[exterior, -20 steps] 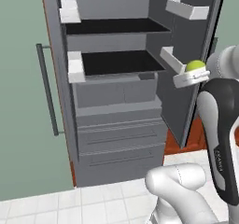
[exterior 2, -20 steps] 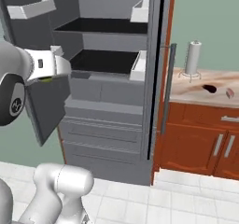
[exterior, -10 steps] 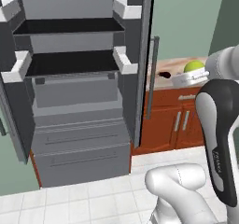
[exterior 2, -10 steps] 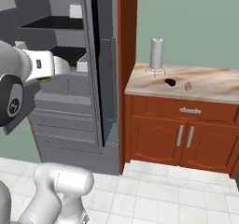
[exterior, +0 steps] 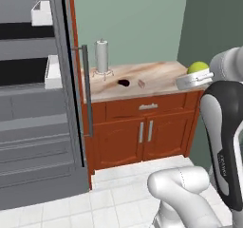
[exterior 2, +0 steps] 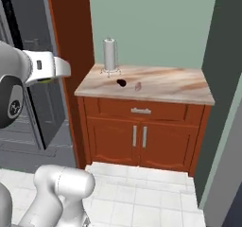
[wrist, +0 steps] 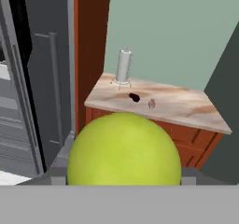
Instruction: Open the fridge, remove the pear, eggplant, and steak, and place them on any counter.
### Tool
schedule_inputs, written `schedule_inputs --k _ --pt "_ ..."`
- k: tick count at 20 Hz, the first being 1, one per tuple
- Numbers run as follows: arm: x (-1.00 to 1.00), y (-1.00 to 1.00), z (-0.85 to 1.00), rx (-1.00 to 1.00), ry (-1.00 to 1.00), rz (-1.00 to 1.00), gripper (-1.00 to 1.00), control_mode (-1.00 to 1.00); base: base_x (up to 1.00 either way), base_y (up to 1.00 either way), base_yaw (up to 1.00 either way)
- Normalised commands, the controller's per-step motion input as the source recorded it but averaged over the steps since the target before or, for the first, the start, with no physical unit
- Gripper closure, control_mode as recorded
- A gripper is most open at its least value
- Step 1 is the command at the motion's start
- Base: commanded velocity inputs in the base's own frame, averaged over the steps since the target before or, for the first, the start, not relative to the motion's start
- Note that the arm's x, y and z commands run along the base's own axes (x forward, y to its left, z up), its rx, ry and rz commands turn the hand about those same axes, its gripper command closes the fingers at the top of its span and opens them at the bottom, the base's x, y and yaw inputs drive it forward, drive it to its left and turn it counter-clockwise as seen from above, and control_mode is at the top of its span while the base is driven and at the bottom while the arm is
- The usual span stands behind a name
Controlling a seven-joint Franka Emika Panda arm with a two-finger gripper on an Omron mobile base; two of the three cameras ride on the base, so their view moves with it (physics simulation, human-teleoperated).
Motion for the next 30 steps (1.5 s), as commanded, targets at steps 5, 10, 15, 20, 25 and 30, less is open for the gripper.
schedule_inputs --k 5,10,15,20,25,30 --pt "0.00 0.00 0.00 0.00 0.00 0.00 1.00 1.00 0.66 -1.00 -0.12" --pt "0.00 0.00 0.00 0.00 0.00 0.00 1.00 1.00 0.87 -0.37 -0.05" --pt "0.00 0.00 0.00 0.00 0.00 0.00 1.00 1.00 1.00 0.00 0.00" --pt "0.00 0.00 0.00 0.00 0.00 0.00 1.00 1.00 0.97 -0.02 0.00" --pt "0.00 0.00 0.00 0.00 0.00 0.00 1.00 1.00 0.54 -0.07 0.00" --pt "0.00 0.00 0.00 0.00 0.00 0.00 1.00 1.00 0.03 -0.09 0.00"
